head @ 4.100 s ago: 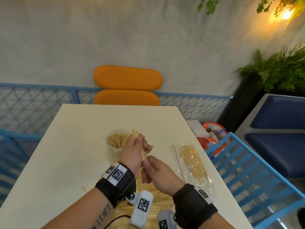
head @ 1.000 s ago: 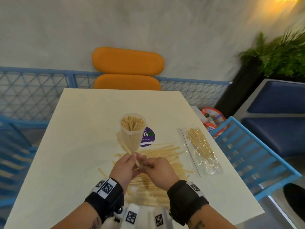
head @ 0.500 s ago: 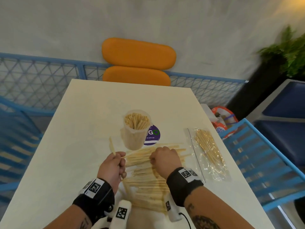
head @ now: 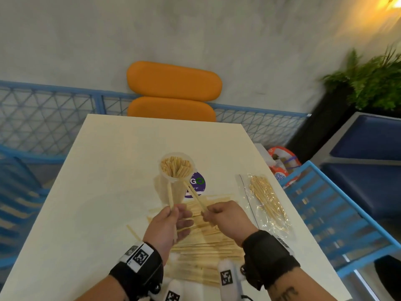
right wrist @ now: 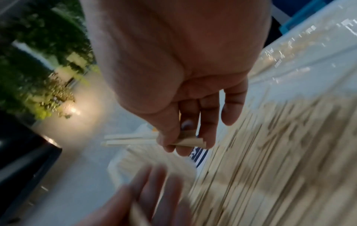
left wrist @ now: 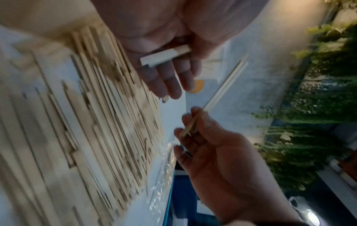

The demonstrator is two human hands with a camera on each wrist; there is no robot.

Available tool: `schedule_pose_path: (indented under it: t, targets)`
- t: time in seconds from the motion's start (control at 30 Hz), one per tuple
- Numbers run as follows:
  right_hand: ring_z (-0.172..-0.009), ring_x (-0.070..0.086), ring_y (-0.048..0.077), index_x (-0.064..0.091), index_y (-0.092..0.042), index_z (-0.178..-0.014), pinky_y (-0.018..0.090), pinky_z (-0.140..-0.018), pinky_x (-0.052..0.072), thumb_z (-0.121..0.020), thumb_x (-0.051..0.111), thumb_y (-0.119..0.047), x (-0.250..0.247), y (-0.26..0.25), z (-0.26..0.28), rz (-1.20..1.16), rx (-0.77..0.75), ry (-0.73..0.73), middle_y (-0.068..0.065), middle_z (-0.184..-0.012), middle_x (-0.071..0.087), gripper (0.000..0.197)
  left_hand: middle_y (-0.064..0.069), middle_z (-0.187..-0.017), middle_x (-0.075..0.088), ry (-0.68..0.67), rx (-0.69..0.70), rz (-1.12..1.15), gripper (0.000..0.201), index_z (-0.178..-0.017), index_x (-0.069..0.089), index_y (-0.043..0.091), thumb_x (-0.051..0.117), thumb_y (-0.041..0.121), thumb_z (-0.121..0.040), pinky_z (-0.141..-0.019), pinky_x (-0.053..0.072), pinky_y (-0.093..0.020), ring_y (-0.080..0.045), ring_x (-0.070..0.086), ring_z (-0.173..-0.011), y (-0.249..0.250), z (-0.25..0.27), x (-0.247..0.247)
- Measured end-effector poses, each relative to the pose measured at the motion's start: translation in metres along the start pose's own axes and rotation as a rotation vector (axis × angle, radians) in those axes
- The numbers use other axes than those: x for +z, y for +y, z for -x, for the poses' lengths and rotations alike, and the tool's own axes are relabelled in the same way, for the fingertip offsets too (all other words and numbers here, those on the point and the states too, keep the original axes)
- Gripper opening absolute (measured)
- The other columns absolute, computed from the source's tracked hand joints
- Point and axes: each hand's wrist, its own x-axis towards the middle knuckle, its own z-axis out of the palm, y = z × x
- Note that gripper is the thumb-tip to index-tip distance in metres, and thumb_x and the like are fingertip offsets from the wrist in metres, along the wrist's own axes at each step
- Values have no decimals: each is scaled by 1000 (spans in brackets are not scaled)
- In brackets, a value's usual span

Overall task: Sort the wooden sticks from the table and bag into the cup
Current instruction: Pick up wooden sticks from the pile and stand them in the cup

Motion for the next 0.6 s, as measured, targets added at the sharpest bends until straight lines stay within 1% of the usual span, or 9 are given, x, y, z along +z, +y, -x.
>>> schedule_pose_path:
  t: [0.07, 0.13, 0.2, 0.27, 0.4, 0.43, 0.5, 0.53, 0.6]
  targets:
    - [-64, 56, 6, 76, -1, -84, 21, -63, 45, -90, 68, -16, 10, -4, 8, -142, 15, -34, -2, -72, 68, 17, -7, -105, 76, -85, 5, -17, 28, -111, 67, 10, 42, 23, -107, -83, 55, -40, -22, 72, -92, -1, 5, 12]
    - [-72, 61, 4, 74, 6, -86, 22, -66, 49, -90, 67, -10, 21, -6, 13, -267, 24, -34, -2, -82, 72, 18, -10, -106, 76, -122, 8, 26, 27, -110, 68, 8, 44, 19, -106, -77, 57, -37, -20, 73, -88, 0, 8, 21]
    - [-72, 62, 8, 74, 5, -86, 23, -66, 51, -90, 69, -11, 29, -8, 16, -289, 16, -14, 7, -82, 73, 18, -12, -107, 75, -110, 19, 17, 28, -109, 68, 5, 43, 17, -106, -72, 57, -35, -23, 71, -87, 2, 9, 25]
    - [-67, 59, 11, 75, 3, -86, 28, -68, 51, -90, 70, -15, 33, -9, 20, -275, -24, -4, 15, -77, 71, 19, -14, -104, 75, -102, 57, -56, 30, -105, 67, 4, 41, 18, -107, -75, 54, -36, -26, 68, -91, 4, 8, 25]
    - [-76, 67, -1, 79, -11, -86, 17, -74, 50, -89, 71, -20, 23, -16, 26, -225, -116, 31, -8, -84, 77, 12, -11, -101, 76, -80, 103, -168, 32, -95, 66, 8, 39, 20, -108, -97, 50, -48, -27, 68, -97, 10, 4, 19]
    - [-78, 66, -6, 77, -15, -88, 14, -74, 48, -90, 70, -20, 19, -21, 26, -207, -141, 104, -12, -86, 76, 10, -14, -98, 75, -71, 97, -195, 31, -94, 64, 8, 39, 20, -108, -93, 51, -49, -26, 67, -88, 12, 5, 18]
    - [-78, 63, -4, 69, -22, -103, 11, -69, 47, -93, 66, -26, 10, -32, 25, -201, -202, 285, -12, -92, 73, 11, -10, -85, 70, -76, 83, -256, 27, -92, 60, 6, 40, 17, -107, -70, 52, -39, -21, 60, -66, 14, 9, 18]
    - [-78, 62, -2, 62, -26, -114, 11, -69, 47, -95, 63, -28, 6, -36, 23, -219, -237, 326, -12, -98, 69, 19, -5, -77, 67, -105, 77, -307, 26, -90, 58, 7, 40, 16, -107, -59, 48, -32, -18, 54, -58, 14, 12, 19]
    - [-81, 62, -1, 46, -32, -132, 14, -71, 49, -100, 56, -32, 4, -44, 19, -229, -283, 287, -15, -111, 61, 34, 2, -65, 57, -209, 57, -411, 26, -88, 55, 10, 40, 18, -107, -51, 39, -26, -14, 45, -51, 9, 19, 20]
